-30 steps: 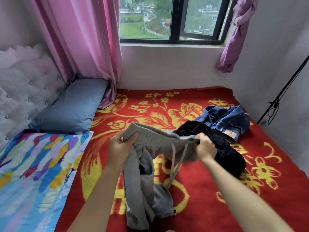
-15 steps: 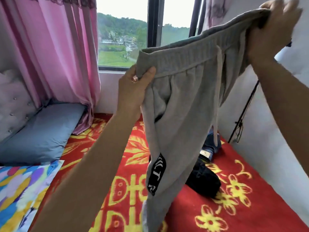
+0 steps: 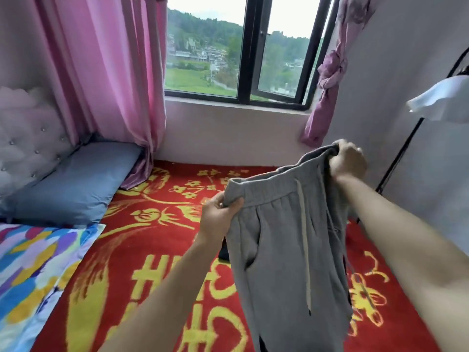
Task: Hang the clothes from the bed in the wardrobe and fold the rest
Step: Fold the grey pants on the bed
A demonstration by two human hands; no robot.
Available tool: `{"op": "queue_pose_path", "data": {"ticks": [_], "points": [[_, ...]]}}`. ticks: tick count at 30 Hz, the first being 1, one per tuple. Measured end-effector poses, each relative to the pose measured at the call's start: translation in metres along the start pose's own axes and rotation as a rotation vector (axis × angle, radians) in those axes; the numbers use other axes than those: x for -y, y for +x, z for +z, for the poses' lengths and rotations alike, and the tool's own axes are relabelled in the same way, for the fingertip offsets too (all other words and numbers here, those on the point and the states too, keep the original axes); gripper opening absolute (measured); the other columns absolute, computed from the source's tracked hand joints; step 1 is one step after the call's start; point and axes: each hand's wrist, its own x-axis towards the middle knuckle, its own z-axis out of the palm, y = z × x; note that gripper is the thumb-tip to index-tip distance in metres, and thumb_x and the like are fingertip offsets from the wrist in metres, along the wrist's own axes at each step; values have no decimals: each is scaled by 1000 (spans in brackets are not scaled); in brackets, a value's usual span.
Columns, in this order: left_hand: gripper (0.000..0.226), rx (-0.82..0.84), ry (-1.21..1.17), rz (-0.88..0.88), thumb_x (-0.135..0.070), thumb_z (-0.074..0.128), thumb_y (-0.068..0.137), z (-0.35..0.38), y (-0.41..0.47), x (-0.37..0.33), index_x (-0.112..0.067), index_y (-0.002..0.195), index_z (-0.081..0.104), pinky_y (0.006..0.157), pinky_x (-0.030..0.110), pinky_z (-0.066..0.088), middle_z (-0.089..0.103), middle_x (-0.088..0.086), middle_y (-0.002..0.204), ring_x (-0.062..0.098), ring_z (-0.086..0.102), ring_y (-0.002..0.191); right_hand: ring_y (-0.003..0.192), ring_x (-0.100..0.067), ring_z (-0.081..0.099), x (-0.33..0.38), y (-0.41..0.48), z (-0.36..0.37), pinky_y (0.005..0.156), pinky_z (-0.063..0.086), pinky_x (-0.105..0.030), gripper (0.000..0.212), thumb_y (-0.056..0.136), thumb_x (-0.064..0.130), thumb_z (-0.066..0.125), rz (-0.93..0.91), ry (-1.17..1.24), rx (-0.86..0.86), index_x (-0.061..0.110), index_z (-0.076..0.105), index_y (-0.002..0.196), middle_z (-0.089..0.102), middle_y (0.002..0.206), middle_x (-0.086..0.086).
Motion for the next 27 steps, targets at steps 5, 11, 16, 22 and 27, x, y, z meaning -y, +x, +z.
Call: {"op": "queue_pose_path", "data": {"ticks": [5, 11, 16, 22, 27], "points": [[17, -215, -20, -226, 5, 63, 84, -77, -10, 66, -12, 81, 66, 58, 22, 54, 69, -2, 69, 12, 63, 65, 108, -35, 53, 20, -74, 93, 81, 44, -37, 28, 85, 8, 48, -16, -79, 301, 12, 64, 108, 61, 114, -16], [14, -519, -11, -327, 7, 60, 85, -199, -32, 99, -6, 83, 65, 52, 16, 48, 66, -7, 59, 6, 61, 54, 108, -29, 53, 120, -147, 170, 71, 37, -29, 29, 83, 7, 50, -226, -117, 575, 17, 65, 105, 63, 111, -8], [6, -756, 51, -385, -6, 68, 84, -323, -51, 95, -12, 82, 67, 78, 37, 52, 68, 6, 80, 27, 65, 82, 108, -27, 49, 265, -196, 217, 84, 35, -32, 29, 87, 10, 47, -508, -84, 632, 22, 66, 106, 63, 113, -4], [6, -1116, 132, -163, -13, 65, 87, -502, -67, 26, -14, 81, 63, 80, 42, 46, 68, 17, 99, 26, 60, 86, 120, -27, 39, 539, -269, 238, 93, 27, -37, 32, 91, 22, 49, -750, 163, 531, 23, 58, 122, 55, 126, -4], [62, -1188, 244, -307, -24, 55, 94, -591, -99, 17, -10, 147, 24, 110, 32, 27, 32, 8, 150, 23, 33, 136, 140, -29, 14, 653, -364, 234, 108, 19, -45, 65, 91, 42, 52, -1021, 219, 687, 25, 23, 147, 19, 153, -13]]}}
